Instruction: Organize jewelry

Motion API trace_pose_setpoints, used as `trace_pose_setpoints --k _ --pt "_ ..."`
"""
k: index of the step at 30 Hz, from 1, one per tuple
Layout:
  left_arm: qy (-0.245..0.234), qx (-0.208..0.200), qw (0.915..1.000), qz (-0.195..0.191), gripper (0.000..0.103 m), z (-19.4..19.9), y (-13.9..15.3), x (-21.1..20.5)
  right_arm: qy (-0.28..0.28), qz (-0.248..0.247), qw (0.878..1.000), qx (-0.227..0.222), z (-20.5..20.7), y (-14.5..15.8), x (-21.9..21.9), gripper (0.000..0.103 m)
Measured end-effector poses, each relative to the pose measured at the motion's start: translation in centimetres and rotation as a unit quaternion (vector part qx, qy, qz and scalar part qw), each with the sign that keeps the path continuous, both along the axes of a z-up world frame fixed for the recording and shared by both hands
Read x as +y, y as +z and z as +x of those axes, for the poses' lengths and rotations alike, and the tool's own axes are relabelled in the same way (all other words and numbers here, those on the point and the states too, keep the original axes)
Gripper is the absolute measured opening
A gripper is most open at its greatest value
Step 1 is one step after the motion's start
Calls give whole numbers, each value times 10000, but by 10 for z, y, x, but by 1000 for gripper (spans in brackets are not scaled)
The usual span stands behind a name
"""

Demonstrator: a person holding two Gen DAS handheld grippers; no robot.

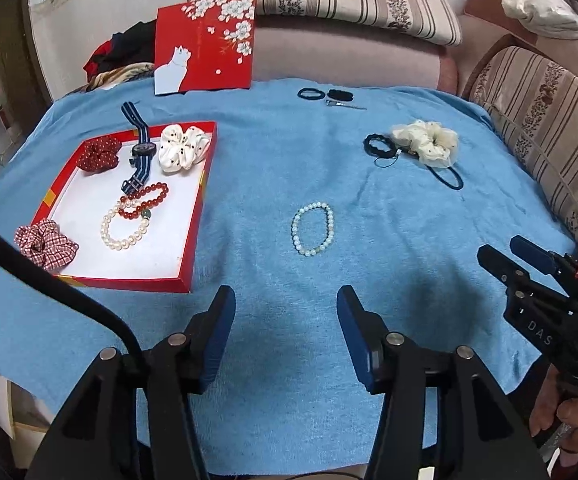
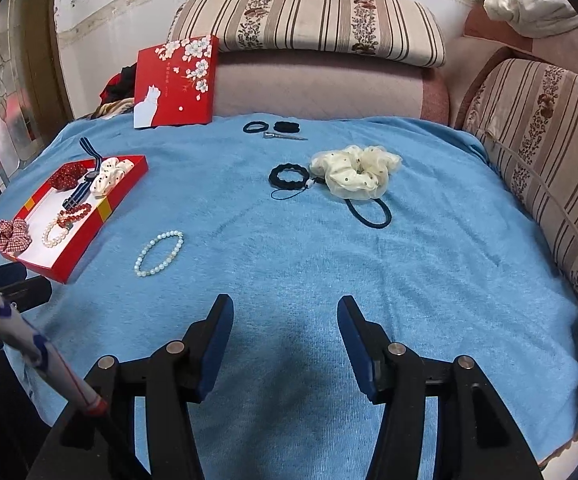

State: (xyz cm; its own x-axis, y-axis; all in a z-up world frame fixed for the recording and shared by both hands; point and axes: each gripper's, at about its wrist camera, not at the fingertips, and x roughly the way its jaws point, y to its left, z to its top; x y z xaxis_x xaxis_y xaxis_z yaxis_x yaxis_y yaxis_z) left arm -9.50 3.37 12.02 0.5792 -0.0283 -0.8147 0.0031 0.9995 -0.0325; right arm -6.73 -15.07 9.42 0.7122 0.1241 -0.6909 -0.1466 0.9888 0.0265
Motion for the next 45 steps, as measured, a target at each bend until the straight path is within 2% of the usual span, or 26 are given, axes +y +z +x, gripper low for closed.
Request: trace_pose_setpoints --k 5,7,9,18,22,27,31,32,33,34,35,36,38,42,45 --pt "-104 170 9997 -103 51 24 -19 10 64 42 9997 220 23 -13 -2 58" --pt "-228 253 9989 -311 37 36 -28 16 75 78 9994 331 38 -19 -4 58" --pt "-301 417 9973 -521 33 54 -40 21 58 170 9988 448 54 -24 -7 58" --pt "-411 728 9902 -1119 33 116 -74 17 307 951 9923 729 140 -26 -11 58" --pt "-460 845 9847 -1456 33 130 -84 18 438 994 9911 770 186 -26 1 58" --pt "-614 833 9831 -1509 33 138 -86 16 464 1084 9877 1030 236 -39 12 58" --pt "-689 806 9836 -1460 33 143 -89 13 462 856 9884 1167 260 -50 23 58" --pt "-730 759 9854 -1336 33 142 -89 9 476 790 9881 1229 265 -53 27 58" --pt "-760 704 9874 -1193 29 140 -88 6 458 730 9883 1258 267 -56 28 56" --pt "-797 660 9889 -1069 13 138 -88 3 428 650 9893 1234 268 -56 29 52" --pt "-847 647 9902 -904 5 136 -90 -1 376 550 9907 1187 268 -56 30 41" --pt "-847 628 9906 -875 5 135 -91 -2 344 489 9911 1187 269 -56 30 27" --pt "-822 594 9913 -835 5 133 -89 -2 327 458 9914 1183 267 -56 28 11" --pt "-752 597 9896 -1069 5 131 -81 2 356 657 9907 1137 256 -45 21 10" --pt "-711 425 9887 -1246 5 123 -61 7 494 976 9888 1020 237 -27 16 10"
